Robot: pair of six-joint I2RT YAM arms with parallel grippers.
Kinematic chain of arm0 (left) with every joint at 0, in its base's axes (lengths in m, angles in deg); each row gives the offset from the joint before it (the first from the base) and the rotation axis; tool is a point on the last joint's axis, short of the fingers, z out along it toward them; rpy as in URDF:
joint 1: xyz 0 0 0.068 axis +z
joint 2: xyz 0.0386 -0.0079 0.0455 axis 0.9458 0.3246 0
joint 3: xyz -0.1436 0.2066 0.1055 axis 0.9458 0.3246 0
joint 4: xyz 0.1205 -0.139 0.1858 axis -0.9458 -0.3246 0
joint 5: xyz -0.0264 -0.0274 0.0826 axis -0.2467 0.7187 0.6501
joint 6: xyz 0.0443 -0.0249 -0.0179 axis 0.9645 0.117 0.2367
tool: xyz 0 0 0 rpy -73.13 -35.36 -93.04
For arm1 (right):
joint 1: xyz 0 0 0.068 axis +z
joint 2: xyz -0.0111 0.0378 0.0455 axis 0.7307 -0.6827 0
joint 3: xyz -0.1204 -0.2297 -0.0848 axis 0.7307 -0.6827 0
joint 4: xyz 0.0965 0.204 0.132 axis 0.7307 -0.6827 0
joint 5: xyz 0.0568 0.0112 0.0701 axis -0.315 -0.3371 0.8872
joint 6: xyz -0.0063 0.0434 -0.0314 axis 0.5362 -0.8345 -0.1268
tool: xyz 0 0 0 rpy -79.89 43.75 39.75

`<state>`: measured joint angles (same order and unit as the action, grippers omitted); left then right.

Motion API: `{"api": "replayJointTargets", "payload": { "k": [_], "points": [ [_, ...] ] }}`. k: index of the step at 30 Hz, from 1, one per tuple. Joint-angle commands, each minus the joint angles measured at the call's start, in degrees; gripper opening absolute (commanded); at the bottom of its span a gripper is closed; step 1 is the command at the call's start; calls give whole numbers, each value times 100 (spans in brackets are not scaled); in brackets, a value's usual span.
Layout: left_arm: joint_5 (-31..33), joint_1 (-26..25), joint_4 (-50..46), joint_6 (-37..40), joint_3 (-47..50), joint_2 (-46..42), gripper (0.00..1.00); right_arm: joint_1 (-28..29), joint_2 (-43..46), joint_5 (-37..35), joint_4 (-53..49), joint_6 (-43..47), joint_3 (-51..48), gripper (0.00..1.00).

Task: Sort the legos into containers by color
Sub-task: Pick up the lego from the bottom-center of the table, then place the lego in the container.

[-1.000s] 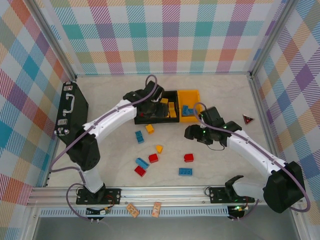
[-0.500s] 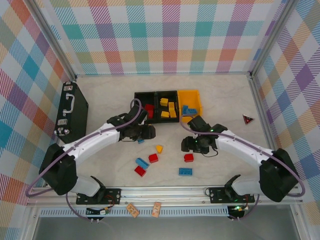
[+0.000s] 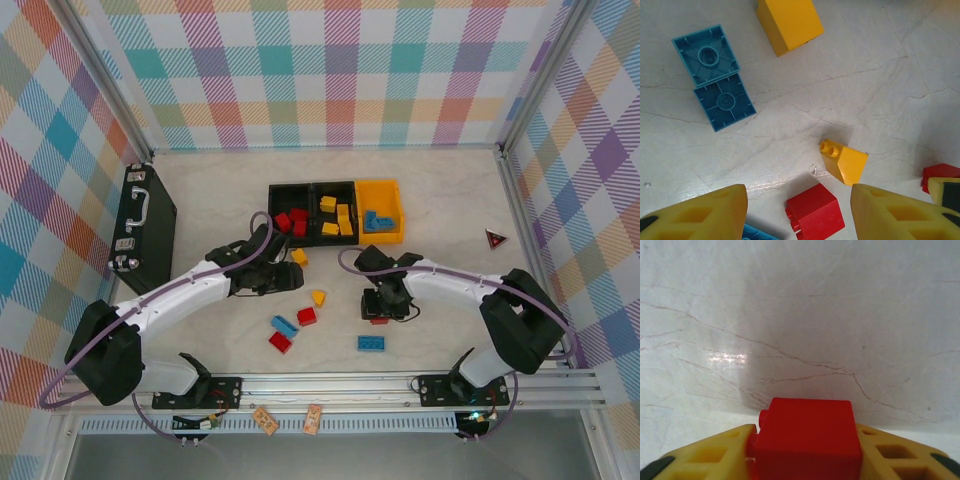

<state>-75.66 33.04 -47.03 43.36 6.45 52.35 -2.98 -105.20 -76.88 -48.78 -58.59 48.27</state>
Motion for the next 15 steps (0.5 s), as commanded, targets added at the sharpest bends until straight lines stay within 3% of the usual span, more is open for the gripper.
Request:
{"api": "replayJointTargets", "payload": {
  "k": [1, 8, 15],
  "points": [
    [78, -65, 50, -109, 65, -87, 56, 34, 33, -130, -153, -3, 233, 38],
    [620, -56, -245, -512, 249, -381, 56, 33, 45, -187, -375, 340, 1063, 35],
    [1078, 1, -495, -964, 751, -1041, 57, 33, -711, 14, -415, 791, 2585, 37]
  ]
}}
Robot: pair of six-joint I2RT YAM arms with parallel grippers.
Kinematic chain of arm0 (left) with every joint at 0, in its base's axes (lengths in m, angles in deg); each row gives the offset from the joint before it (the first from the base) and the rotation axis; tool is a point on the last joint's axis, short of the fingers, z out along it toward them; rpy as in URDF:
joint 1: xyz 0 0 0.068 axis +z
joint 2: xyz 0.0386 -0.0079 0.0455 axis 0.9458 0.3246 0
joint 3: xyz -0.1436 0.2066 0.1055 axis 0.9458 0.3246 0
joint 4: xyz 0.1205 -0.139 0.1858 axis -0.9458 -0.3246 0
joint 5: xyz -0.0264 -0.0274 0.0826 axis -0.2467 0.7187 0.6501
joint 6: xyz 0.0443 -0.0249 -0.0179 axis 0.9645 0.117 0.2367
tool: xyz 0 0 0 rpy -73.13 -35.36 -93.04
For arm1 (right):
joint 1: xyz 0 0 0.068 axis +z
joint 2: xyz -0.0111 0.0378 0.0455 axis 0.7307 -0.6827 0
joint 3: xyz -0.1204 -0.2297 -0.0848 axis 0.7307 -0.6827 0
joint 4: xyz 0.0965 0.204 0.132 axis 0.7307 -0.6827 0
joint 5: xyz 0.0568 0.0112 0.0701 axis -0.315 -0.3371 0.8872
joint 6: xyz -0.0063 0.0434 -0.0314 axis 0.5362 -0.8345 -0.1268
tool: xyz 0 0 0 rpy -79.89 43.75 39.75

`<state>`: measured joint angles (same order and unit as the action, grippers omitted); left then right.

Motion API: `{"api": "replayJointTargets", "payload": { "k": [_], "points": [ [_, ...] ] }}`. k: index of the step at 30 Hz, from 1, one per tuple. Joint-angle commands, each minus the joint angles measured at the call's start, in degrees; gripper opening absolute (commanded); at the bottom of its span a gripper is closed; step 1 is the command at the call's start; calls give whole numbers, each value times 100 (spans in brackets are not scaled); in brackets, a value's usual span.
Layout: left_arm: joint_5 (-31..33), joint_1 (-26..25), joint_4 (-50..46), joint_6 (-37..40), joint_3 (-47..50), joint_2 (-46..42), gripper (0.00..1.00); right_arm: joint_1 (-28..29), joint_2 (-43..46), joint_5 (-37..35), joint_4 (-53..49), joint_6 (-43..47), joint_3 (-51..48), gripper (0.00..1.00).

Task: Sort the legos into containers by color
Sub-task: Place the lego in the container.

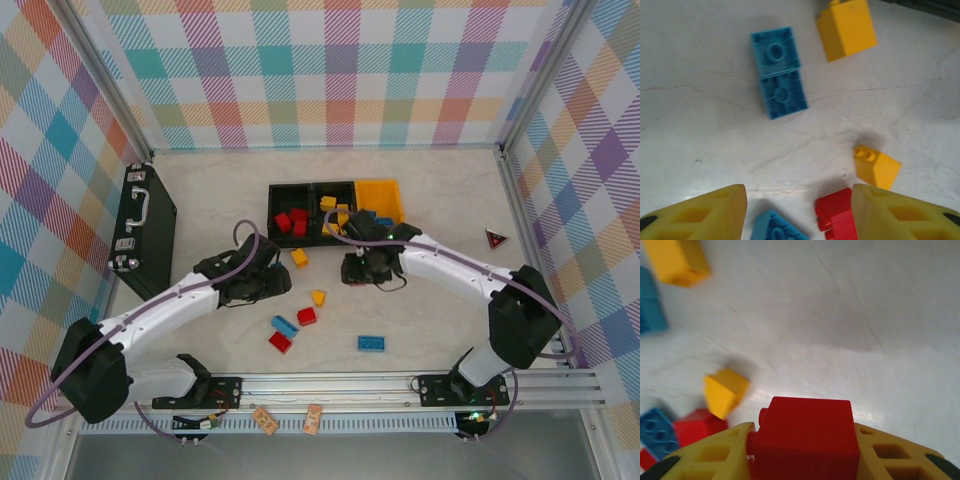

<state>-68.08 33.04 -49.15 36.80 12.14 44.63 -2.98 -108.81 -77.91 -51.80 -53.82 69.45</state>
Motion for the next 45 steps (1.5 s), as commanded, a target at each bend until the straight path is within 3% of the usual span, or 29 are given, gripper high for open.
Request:
{"api": "replayJointTargets", "payload": {
  "k": [1, 16, 27, 36, 45],
  "points": [
    [325, 14, -290, -343, 236, -360, 57, 33, -510, 153, -136, 384, 715, 37],
    [356, 183, -573, -510, 609, -961, 58, -170, -3332, 428, -844, 1072, 4689, 39],
    [392, 193, -618, -592, 816, -1167, 58, -562, -5317, 1297, -1300, 859, 7581, 40],
    [317, 205, -516, -609, 867, -1059, 58, -651, -5755, 1521, -904, 589, 7953, 45],
    [300, 205, -428, -617, 854, -965, 58, -661, -5693, 1467, -922, 582, 8062, 58]
  ]
}}
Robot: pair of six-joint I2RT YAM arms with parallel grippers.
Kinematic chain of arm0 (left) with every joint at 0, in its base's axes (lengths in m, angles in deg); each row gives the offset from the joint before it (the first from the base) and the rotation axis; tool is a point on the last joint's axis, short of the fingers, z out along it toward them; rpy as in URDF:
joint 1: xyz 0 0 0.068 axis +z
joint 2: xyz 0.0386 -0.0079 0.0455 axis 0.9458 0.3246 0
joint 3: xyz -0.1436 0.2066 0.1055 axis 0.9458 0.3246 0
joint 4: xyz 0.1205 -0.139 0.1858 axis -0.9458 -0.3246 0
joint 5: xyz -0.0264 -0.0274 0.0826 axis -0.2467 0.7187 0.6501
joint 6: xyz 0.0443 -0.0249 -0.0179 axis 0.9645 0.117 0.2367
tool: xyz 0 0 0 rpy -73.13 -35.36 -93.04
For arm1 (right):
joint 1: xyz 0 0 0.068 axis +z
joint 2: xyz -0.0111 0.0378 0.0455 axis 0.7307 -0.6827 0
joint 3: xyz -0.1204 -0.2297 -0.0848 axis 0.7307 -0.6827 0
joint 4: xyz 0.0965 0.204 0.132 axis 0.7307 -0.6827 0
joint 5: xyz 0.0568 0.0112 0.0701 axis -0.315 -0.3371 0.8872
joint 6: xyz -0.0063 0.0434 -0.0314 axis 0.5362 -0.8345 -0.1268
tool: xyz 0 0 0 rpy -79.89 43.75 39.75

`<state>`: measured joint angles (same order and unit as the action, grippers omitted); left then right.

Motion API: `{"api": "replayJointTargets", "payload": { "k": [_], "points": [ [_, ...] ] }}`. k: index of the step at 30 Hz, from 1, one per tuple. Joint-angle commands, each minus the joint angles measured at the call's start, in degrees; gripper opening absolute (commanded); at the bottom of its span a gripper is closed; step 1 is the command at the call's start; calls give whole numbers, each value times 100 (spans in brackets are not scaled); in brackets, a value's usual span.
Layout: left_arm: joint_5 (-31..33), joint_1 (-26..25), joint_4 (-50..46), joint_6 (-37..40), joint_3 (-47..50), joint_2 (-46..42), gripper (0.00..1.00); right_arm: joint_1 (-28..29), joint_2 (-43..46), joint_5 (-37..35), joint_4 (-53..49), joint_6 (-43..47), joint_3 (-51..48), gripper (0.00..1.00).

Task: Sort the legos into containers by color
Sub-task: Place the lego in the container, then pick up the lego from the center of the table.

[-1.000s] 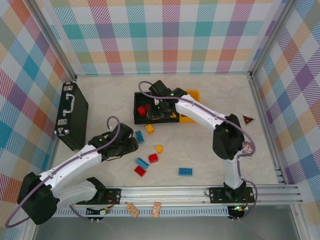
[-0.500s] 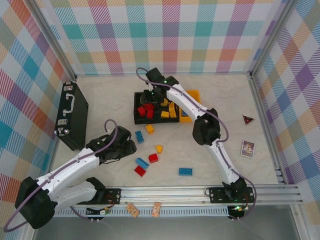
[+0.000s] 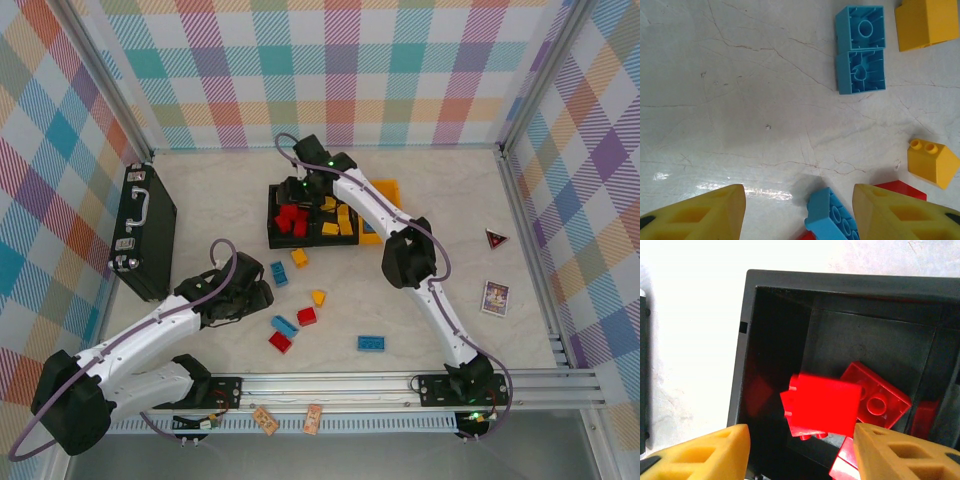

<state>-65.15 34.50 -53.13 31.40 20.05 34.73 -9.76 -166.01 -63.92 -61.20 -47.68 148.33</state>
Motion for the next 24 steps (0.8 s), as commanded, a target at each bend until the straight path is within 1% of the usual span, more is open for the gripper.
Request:
{"api": "replayJointTargets", "payload": {
  "k": [1, 4, 7, 12, 15, 21, 24],
  "points": [
    [7, 57, -33, -79, 54, 23, 58, 17, 67, 68, 1, -13, 176, 58],
    [-27, 52, -28, -64, 29, 4, 58, 33, 331, 61, -74, 45, 75, 58],
    [-132, 59, 0, -13, 20, -12, 59, 76, 923, 50, 146, 135, -584, 58],
    [-368, 35, 14, 106, -12, 31, 59, 117, 2210, -36, 803, 207, -2290, 59],
    [-415, -7, -12, 111, -40, 57, 59, 124, 2835, -72, 1047, 195, -3176, 59],
    [-295, -43, -26, 144, -167, 190, 60, 122, 3924, -99, 1566, 133, -4907, 59],
    [-61, -45, 0, 185, -323, 383, 60, 123, 4499, -125, 1805, 40, -5781, 59]
  ]
}}
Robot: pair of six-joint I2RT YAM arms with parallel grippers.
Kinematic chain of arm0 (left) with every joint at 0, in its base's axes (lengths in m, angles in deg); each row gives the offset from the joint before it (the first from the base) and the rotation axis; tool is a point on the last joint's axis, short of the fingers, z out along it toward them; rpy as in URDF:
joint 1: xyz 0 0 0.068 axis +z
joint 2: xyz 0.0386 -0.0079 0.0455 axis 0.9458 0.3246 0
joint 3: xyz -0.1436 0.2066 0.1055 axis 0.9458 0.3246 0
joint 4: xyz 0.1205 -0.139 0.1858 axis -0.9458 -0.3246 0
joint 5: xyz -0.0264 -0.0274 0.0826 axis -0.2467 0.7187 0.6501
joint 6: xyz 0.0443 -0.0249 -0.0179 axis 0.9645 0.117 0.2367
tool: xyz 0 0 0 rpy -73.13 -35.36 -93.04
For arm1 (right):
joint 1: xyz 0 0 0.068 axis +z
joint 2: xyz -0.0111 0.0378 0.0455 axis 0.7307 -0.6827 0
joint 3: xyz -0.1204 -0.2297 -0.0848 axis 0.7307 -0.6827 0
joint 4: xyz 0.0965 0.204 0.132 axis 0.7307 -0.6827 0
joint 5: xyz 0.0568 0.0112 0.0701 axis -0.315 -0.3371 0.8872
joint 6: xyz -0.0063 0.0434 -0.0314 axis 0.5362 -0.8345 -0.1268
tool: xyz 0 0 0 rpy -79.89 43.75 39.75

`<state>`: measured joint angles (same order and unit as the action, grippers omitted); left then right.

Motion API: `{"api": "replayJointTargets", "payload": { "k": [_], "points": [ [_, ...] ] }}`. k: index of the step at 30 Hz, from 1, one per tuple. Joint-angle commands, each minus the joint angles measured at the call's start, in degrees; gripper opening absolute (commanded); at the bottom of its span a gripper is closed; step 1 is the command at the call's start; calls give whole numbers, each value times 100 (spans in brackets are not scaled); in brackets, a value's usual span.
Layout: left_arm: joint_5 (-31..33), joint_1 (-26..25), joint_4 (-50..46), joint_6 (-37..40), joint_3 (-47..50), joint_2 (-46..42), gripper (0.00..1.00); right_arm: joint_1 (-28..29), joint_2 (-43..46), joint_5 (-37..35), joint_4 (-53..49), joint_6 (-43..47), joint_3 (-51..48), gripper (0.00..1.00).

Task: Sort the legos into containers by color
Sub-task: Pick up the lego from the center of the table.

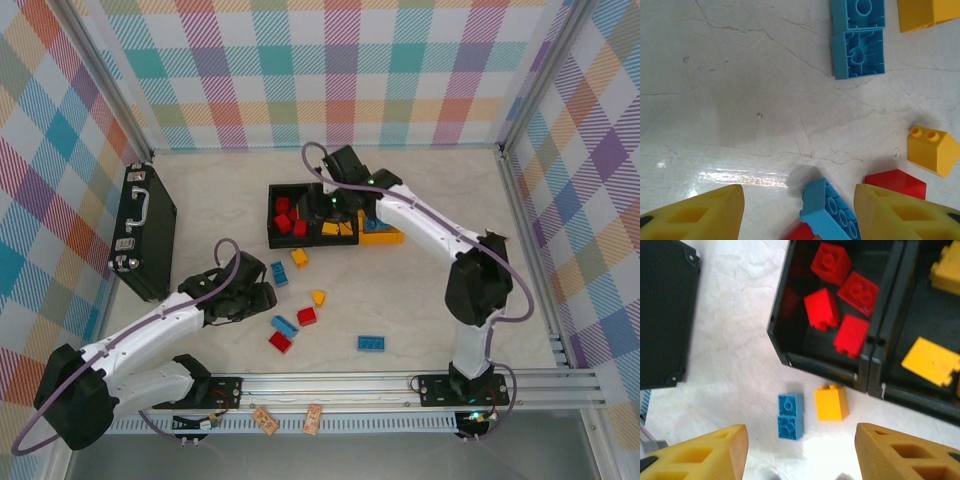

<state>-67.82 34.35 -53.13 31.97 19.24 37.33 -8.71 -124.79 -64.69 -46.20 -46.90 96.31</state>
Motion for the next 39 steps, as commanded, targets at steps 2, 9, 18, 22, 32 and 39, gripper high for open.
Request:
{"api": "replayJointTargets", "payload": {
  "k": [2, 9, 18, 22, 32, 39],
  "points": [
    [329, -25, 62, 188, -375, 334, 60, 17, 776, -40, 449, -96, -1197, 59],
    [534, -29, 244, 369, -1061, 1548, 62, 17, 2111, -147, 554, -330, -2889, 60],
    [828, -36, 318, 472, -1882, 2818, 69, 8, 3428, -494, 455, -735, -4315, 62],
    [876, -41, 286, 498, -2119, 3275, 69, 10, 3629, -525, 467, -833, -4516, 63],
    [1069, -57, 295, 484, -2285, 3825, 51, 8, 3592, -532, 566, -868, -4646, 63],
    [1049, -125, 178, 538, -2221, 3618, 33, -1, 3558, -536, 617, -880, -4703, 63]
  ]
}}
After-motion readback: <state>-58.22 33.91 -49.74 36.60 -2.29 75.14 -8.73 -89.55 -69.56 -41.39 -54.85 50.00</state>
